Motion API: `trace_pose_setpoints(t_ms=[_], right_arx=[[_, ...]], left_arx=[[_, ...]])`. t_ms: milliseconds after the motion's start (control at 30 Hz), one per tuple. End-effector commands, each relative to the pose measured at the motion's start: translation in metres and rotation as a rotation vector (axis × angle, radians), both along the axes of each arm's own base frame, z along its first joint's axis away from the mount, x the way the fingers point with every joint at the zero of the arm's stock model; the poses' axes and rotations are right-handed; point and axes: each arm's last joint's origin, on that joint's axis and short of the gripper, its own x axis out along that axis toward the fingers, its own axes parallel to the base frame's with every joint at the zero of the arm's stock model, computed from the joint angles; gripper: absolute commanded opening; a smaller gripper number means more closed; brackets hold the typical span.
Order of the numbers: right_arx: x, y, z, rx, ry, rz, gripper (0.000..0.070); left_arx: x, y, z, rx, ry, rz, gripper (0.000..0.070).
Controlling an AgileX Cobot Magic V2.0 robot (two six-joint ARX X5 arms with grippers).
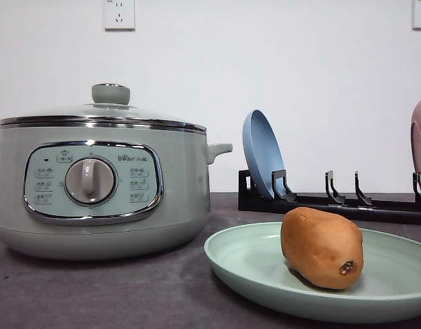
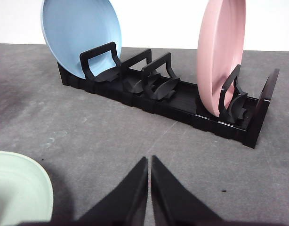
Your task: Transfer potato from steamer to green plate
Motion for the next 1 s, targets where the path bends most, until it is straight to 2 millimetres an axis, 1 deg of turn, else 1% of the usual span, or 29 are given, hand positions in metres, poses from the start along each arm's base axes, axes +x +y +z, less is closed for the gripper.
trace_pose_setpoints(t_ms=[0, 967], right_arx=[[0.0002, -0.0001, -0.0011, 0.012, 0.001, -0.002, 0.0], [0.0002, -0.0001, -0.0011, 0.012, 0.001, -0.002, 0.0]], left_arx=[[0.0006, 0.0002, -0.0068, -0.003, 0.026, 0.004, 0.0], [0.0006, 0.0002, -0.0068, -0.003, 0.026, 0.004, 0.0]])
